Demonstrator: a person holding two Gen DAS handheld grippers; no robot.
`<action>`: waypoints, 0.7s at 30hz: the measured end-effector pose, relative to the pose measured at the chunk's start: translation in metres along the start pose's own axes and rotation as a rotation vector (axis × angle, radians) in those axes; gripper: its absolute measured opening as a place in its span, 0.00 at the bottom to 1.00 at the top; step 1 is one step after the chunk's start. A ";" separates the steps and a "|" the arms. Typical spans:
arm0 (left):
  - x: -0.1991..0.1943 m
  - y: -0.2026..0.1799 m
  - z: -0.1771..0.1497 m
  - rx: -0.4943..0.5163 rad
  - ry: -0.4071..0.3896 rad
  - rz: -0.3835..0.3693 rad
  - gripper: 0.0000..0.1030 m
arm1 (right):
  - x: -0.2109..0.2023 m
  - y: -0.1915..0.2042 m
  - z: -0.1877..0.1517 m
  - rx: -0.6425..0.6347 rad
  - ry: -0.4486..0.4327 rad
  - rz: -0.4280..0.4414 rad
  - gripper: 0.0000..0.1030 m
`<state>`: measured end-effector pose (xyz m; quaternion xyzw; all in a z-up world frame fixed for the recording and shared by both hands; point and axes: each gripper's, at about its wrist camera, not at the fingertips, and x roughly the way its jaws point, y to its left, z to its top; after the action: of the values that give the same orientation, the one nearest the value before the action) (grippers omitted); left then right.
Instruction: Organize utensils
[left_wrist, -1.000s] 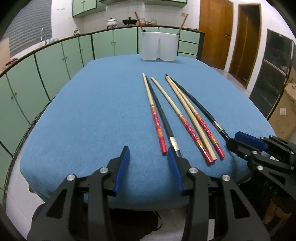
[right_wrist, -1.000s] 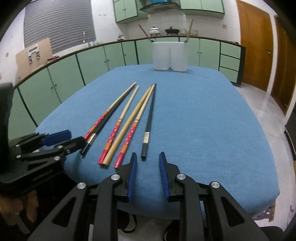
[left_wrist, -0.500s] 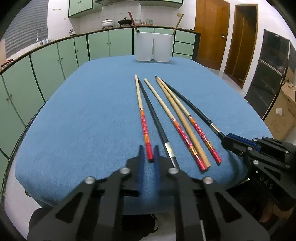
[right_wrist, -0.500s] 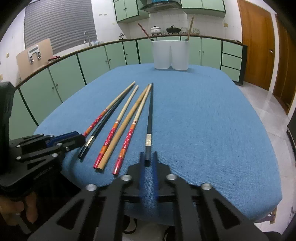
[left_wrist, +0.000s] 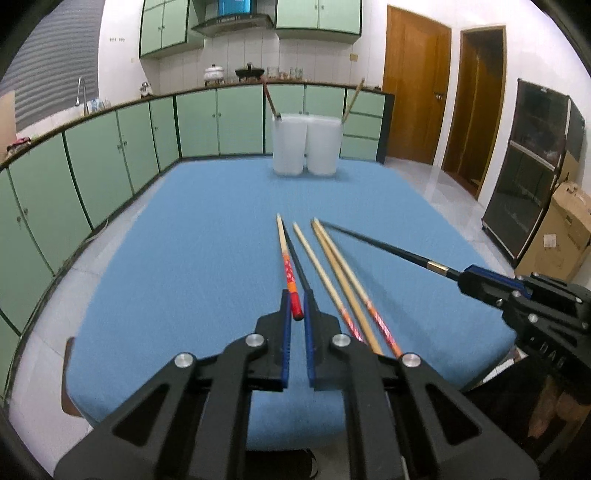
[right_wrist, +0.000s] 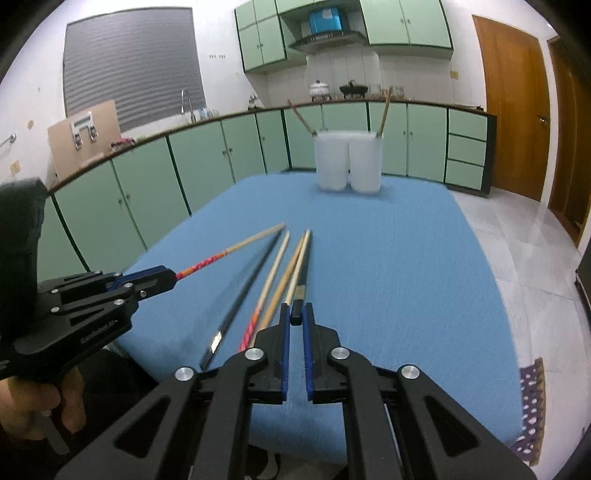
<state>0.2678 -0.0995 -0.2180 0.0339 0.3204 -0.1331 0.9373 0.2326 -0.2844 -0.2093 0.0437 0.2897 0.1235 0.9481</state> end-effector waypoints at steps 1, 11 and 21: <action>-0.002 0.001 0.007 -0.001 -0.007 -0.003 0.05 | -0.002 -0.001 0.008 -0.002 -0.013 0.003 0.06; -0.005 0.010 0.063 0.017 -0.060 -0.002 0.05 | 0.004 -0.001 0.078 -0.060 -0.082 0.029 0.06; 0.010 0.023 0.110 0.027 -0.066 -0.028 0.05 | 0.042 -0.002 0.138 -0.116 -0.058 0.071 0.06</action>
<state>0.3466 -0.0955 -0.1370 0.0377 0.2877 -0.1515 0.9449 0.3444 -0.2765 -0.1179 0.0028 0.2526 0.1725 0.9521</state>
